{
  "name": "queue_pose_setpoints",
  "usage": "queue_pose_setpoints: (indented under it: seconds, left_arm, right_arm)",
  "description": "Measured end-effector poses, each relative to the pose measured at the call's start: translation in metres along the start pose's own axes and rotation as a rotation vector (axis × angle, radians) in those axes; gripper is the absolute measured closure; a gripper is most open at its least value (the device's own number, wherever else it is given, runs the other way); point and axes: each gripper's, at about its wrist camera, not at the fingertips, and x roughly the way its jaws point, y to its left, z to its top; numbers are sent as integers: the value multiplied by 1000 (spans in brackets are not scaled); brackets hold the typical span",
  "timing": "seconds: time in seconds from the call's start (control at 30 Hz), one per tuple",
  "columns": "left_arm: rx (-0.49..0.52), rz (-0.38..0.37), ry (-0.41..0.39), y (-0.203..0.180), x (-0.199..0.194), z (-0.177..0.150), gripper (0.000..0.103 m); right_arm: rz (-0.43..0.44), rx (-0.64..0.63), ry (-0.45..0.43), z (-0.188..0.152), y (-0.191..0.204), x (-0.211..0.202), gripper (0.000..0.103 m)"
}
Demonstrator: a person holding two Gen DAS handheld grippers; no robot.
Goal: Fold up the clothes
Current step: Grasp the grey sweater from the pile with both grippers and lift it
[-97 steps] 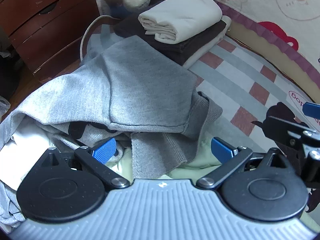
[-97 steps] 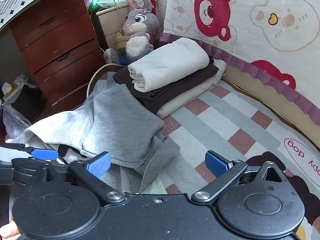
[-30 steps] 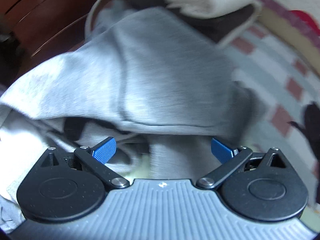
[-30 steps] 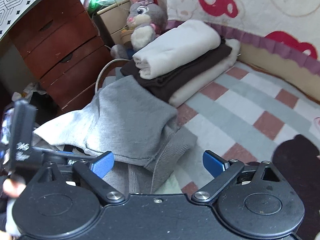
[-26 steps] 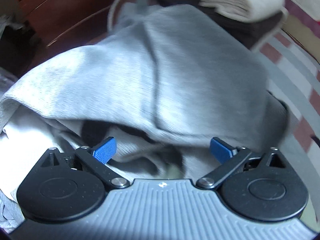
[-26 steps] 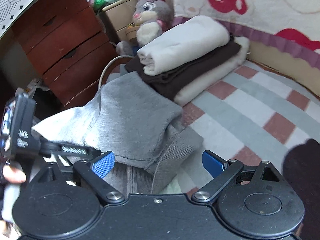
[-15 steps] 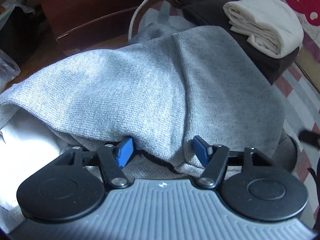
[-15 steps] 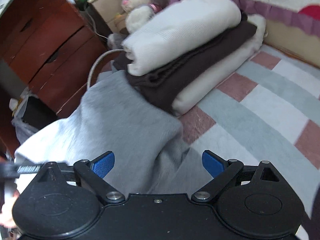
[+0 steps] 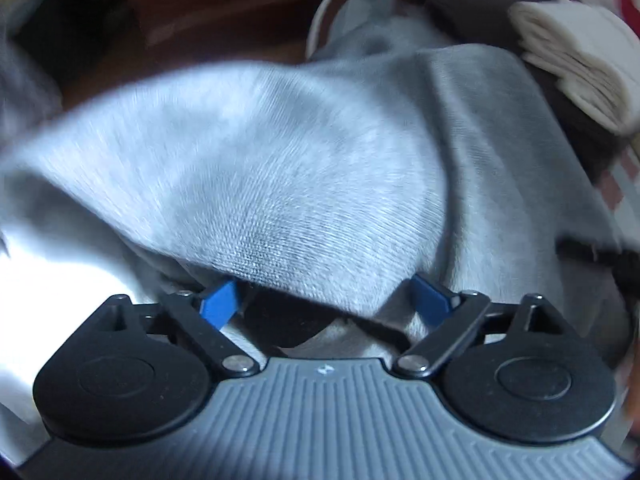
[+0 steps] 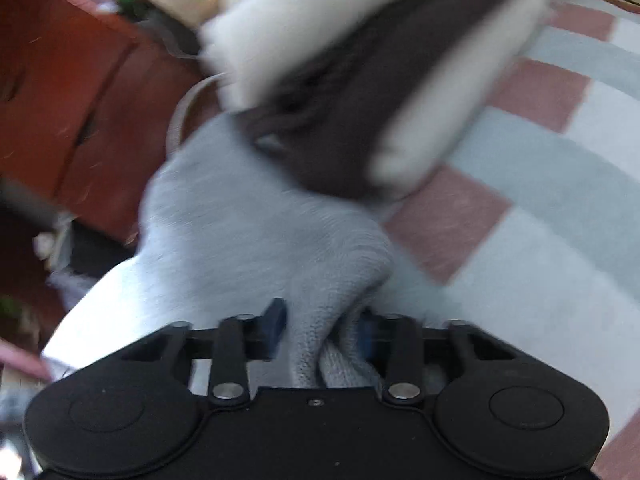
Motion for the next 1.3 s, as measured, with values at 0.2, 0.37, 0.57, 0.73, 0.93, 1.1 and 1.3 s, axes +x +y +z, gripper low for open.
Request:
queue_pose_setpoints:
  seconds: [0.2,0.37,0.57,0.73,0.93,1.1,1.3]
  left_arm:
    - [22,-58,-151,0,-11,0,54]
    - [132,-110,-246,-13,-38,-12,76]
    - [208,-252,-322,-34,-80,-20,76]
    - [291,-421,-374,-57,-119,-24,78]
    - [392,-641,-397,-92,-166,-40,80]
    - [491,-783,-418,-129,-200,-62,84]
    - [632,-941,-541,-175,-251,-90,103]
  right_arm:
    - [212,-89,-95,-31,50,-61,86]
    - [224,-174,-208,-53,83,-122,87]
    - [98,-176,-366,-53,83,-196,88]
    - [66,-149,-495,-55,81,-268,89]
    - [-16,-113,-641,-78,94,-361,89]
    - [-240,-159,-751,-122,131,-429,89]
    - [-438,-98,-789,-159,134,-482,89]
